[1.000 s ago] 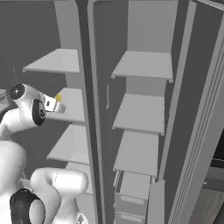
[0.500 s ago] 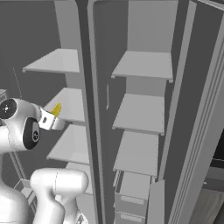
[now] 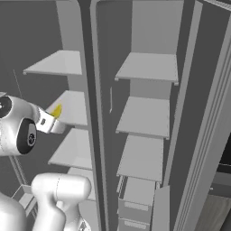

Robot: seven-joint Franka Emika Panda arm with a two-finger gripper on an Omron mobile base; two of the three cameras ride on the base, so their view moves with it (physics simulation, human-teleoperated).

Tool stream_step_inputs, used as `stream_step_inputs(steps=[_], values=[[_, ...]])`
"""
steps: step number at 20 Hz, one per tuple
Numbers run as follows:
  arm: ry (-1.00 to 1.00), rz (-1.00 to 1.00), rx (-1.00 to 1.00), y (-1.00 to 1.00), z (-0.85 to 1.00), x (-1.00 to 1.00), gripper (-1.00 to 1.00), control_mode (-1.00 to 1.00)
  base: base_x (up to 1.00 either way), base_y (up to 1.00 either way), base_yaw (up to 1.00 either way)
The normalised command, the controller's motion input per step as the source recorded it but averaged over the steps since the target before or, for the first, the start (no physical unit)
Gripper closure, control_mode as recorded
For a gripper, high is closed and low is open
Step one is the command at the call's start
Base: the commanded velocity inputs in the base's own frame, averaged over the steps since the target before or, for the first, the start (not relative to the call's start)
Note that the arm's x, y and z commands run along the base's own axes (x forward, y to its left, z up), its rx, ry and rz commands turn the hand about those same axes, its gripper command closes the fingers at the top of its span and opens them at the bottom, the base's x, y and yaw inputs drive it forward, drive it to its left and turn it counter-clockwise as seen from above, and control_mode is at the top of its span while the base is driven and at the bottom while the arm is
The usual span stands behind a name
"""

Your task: Take the lemon wedge from the fridge and place it on the plate with fish on the dining counter.

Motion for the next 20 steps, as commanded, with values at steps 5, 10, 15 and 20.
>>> stream_step_inputs(steps=[5,10,15,20], values=[[0.00,-0.01,0.03,-0.13,0.00,-0.40,1.00,1.00,-0.60,-0.27,0.02],[0.00,0.00,0.00,0.00,0.00,0.00,1.00,1.00,-1.00,-0.47,0.15],[0.00,0.00,0.00,0.00,0.00,0.00,1.00,1.00,-0.95,-0.30,0.51],[0.00,0.00,0.00,0.00,0.00,0.00,1.00,1.00,-0.54,-0.03,0.82]])
